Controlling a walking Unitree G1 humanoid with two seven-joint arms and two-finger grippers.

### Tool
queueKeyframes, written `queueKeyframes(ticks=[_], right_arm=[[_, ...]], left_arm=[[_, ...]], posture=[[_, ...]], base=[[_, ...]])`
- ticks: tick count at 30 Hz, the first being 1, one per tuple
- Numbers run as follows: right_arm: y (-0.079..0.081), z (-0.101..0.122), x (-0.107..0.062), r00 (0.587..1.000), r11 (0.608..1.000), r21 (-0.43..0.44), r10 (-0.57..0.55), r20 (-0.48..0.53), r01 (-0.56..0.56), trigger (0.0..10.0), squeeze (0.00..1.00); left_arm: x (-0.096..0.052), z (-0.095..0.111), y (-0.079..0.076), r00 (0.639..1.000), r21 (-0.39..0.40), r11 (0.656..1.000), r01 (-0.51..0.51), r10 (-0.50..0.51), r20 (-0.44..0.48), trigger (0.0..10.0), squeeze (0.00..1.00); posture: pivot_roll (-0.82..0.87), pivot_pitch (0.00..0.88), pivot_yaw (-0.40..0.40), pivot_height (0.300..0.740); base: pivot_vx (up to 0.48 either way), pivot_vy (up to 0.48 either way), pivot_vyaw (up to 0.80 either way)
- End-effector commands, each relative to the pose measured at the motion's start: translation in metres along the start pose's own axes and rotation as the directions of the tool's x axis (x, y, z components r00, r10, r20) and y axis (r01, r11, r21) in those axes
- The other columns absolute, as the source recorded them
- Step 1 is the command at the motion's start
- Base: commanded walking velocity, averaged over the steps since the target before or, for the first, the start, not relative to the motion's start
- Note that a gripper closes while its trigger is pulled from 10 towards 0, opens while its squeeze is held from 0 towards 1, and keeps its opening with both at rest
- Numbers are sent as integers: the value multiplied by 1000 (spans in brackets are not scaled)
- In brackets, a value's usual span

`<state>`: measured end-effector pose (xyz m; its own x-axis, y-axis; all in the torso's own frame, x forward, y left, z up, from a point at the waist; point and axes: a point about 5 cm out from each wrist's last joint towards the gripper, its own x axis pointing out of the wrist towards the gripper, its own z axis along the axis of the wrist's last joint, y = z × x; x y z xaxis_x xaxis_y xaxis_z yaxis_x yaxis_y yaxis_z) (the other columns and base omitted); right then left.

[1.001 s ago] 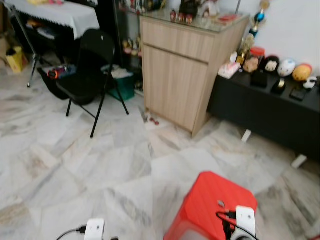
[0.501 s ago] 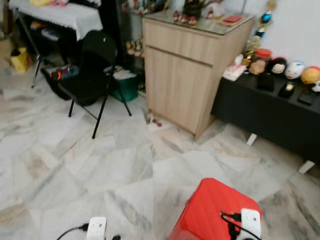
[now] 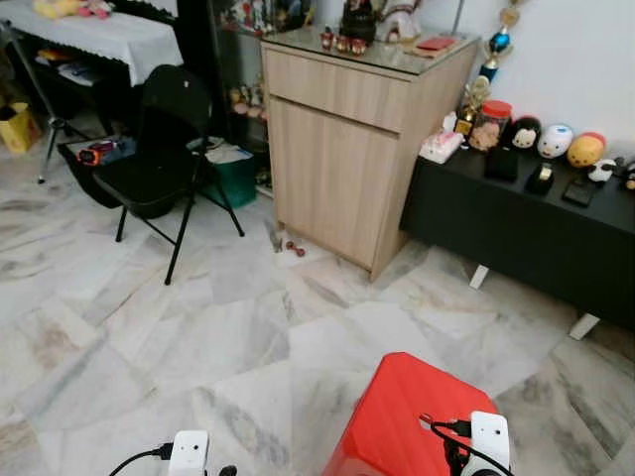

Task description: Hang keys on a hook

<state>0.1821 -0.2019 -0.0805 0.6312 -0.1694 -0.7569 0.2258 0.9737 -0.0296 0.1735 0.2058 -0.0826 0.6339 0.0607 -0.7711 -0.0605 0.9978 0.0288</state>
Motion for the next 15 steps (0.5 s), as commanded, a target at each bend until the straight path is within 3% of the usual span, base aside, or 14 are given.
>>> queueKeyframes(ticks=[1,8,15], right_arm=[[-2,4,1,1000,1000,11,-10,12,10,10000,0],[-6,14,2,998,999,39,-32,54,29,10000,0],[6,42,7,988,999,35,3,152,-8,10000,0]], left_arm=[[-1,-6,1,1000,10,1000,2,-2,-22,10000,0],[-2,-9,1,999,14,1000,1,-1,-34,10000,0],[-3,-11,2,999,16,1000,-2,3,-38,10000,0]], posture=[[83,0,-52,740],[78,0,-50,740],[84,0,-53,740]], base=[[0,0,0],[0,0,0],[0,0,0]])
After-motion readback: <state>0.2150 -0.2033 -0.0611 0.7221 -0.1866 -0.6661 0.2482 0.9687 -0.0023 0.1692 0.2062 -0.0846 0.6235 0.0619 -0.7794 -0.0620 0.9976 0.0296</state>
